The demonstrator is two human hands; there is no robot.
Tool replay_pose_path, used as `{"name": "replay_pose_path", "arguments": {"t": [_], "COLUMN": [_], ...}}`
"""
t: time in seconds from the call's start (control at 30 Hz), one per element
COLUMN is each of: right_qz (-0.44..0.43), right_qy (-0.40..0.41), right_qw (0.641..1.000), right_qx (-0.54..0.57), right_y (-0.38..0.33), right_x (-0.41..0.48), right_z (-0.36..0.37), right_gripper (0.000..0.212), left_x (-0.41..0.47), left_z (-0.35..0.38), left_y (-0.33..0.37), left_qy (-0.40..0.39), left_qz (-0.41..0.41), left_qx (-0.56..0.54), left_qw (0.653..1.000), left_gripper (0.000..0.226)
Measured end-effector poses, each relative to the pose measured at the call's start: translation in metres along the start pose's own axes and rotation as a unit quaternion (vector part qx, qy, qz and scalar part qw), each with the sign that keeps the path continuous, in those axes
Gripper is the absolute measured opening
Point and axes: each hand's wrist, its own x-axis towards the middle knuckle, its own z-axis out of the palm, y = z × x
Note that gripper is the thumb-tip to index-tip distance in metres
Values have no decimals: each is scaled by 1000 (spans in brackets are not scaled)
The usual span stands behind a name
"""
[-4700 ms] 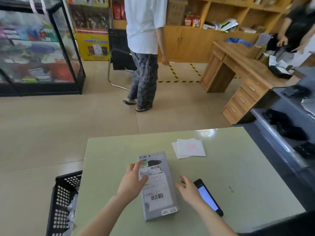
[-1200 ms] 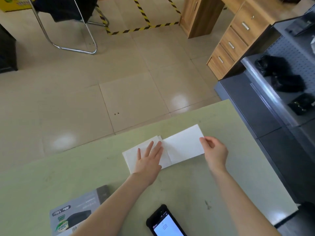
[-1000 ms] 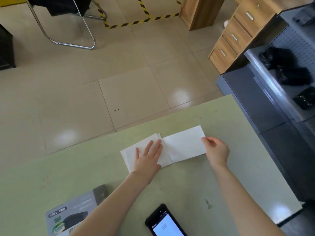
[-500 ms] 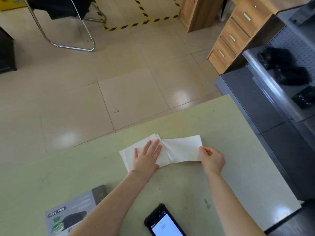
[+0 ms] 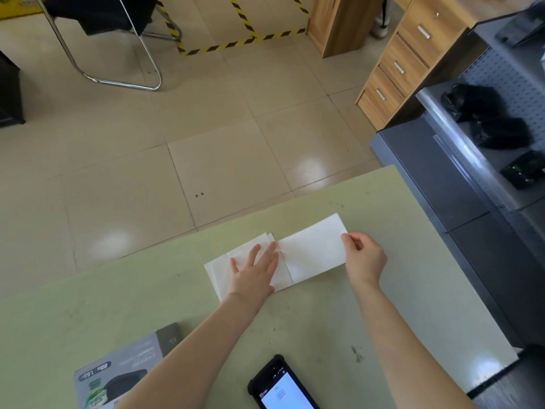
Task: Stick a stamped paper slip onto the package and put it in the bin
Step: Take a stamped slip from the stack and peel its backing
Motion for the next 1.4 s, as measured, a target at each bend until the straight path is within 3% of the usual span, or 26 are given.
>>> {"name": "replay_pose_path", "arguments": {"t": [0.37, 0.57, 0.83, 1.0, 1.13, 1.23, 1.3, 1.4], "right_qz": [89, 129, 113, 95, 91, 76, 44, -28], "right_qy": [-1, 92, 25, -4, -15, -31, -36, -53], "right_qw": [995, 986, 993, 994, 992, 990, 991, 990], "right_qx": [-37, -51, 29, 59, 89, 113, 119, 127], "right_y": [24, 42, 41, 31, 20, 8, -2, -24], "right_x": [-15, 10, -2, -9, -18, -29, -39, -64], "right_z": [0, -51, -62, -48, -43, -39, -37, -33], "right_gripper": [13, 19, 6, 11, 13, 7, 6, 15], "left_x": [4, 2, -7, -11, -14, -23, -34, -59], "left_z": [7, 6, 8, 4, 1, -3, -7, -17], "left_y": [-1, -1, 2, -9, -20, -25, -24, -16], "left_qy": [11, 11, 67, 132, 127, 103, 142, 232], "left_qz": [-4, 2, 2, 5, 3, 3, -1, -40], "left_qx": [7, 19, -15, -21, -15, -102, -194, -379], "left_qw": [1000, 1000, 998, 991, 992, 989, 971, 895], "left_gripper": [73, 72, 94, 86, 76, 73, 63, 44]}}
